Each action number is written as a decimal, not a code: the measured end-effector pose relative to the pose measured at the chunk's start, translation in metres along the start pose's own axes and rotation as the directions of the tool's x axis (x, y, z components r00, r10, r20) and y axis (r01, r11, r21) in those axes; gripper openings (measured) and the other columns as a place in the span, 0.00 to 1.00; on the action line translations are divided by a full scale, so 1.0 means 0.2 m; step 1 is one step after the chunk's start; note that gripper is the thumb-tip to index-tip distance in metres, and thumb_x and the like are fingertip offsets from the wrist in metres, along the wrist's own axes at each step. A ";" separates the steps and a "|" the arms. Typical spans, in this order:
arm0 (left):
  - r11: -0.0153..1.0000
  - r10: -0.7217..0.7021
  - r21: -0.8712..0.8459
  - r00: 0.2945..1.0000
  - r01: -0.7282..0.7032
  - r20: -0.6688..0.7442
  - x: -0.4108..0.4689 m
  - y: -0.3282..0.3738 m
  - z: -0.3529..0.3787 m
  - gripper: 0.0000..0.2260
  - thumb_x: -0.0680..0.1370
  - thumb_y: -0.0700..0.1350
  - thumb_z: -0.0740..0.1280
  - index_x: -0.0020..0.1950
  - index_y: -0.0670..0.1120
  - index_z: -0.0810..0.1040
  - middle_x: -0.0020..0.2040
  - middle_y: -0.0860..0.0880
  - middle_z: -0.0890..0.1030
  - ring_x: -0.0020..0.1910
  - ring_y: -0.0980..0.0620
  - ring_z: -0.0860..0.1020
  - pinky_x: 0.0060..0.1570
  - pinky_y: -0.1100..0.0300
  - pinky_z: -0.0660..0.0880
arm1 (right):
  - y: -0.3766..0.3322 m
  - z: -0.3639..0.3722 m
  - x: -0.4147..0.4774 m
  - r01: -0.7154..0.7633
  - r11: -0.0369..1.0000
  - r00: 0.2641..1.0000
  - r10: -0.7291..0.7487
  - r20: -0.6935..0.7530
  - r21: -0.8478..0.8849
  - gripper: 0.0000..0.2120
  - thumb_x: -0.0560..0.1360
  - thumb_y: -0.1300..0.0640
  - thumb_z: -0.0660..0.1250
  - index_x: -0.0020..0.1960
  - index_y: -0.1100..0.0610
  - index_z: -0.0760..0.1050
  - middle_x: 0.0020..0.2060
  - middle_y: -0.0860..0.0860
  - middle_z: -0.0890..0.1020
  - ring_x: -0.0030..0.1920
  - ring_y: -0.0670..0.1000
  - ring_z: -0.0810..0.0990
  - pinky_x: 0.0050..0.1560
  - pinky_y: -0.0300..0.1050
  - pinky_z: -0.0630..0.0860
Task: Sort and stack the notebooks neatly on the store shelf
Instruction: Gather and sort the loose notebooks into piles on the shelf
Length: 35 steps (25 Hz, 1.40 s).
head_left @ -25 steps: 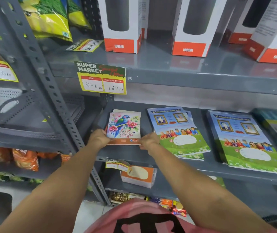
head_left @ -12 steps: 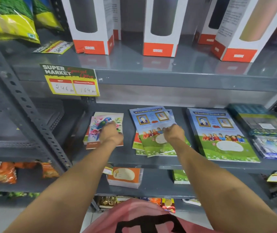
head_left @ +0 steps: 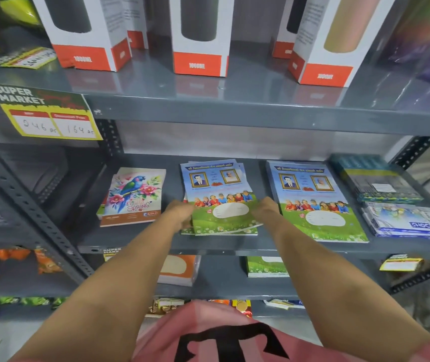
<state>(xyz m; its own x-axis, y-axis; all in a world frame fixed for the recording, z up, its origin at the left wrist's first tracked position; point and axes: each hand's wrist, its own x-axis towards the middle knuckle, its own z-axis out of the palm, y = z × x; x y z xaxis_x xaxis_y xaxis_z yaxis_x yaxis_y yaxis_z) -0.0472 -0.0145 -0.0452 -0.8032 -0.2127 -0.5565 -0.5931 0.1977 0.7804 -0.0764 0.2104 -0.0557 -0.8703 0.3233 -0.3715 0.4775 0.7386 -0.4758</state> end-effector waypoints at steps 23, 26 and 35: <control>0.909 0.309 0.206 0.917 -0.363 0.251 -0.30 0.20 1.01 0.07 0.71 0.38 0.74 0.42 0.42 0.76 0.47 0.39 0.84 0.40 0.46 0.83 0.43 0.53 0.83 | 1.01 -0.68 -0.01 -0.110 0.991 0.915 0.133 -0.380 0.082 0.13 0.78 0.62 0.62 0.59 0.67 0.76 0.54 0.65 0.81 0.55 0.64 0.79 0.51 0.50 0.75; 0.740 0.426 0.459 0.871 -0.491 0.245 -0.30 0.18 1.02 0.10 0.70 0.46 0.76 0.45 0.44 0.79 0.47 0.44 0.85 0.45 0.46 0.84 0.50 0.52 0.81 | 1.02 -0.67 -0.01 -0.135 0.991 0.900 0.121 -0.419 -0.002 0.15 0.78 0.58 0.64 0.59 0.68 0.74 0.58 0.64 0.76 0.59 0.64 0.75 0.56 0.53 0.73; 0.691 0.520 0.591 0.854 -0.416 -0.007 -0.19 0.22 0.60 0.10 0.76 0.40 0.64 0.55 0.47 0.80 0.56 0.46 0.82 0.53 0.44 0.80 0.53 0.54 0.78 | 0.66 -0.54 -0.04 0.099 0.992 0.853 -0.125 -0.507 -0.078 0.11 0.75 0.59 0.64 0.55 0.63 0.75 0.60 0.60 0.72 0.54 0.63 0.78 0.51 0.53 0.75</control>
<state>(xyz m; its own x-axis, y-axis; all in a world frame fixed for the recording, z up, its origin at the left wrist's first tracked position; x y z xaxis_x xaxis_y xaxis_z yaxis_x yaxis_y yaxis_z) -0.0497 0.1168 -0.0250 -0.9940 -0.0857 -0.0675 -0.1090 0.7907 0.6024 -0.0203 0.3693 -0.0291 -0.8631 0.4831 0.1471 0.3779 0.8111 -0.4464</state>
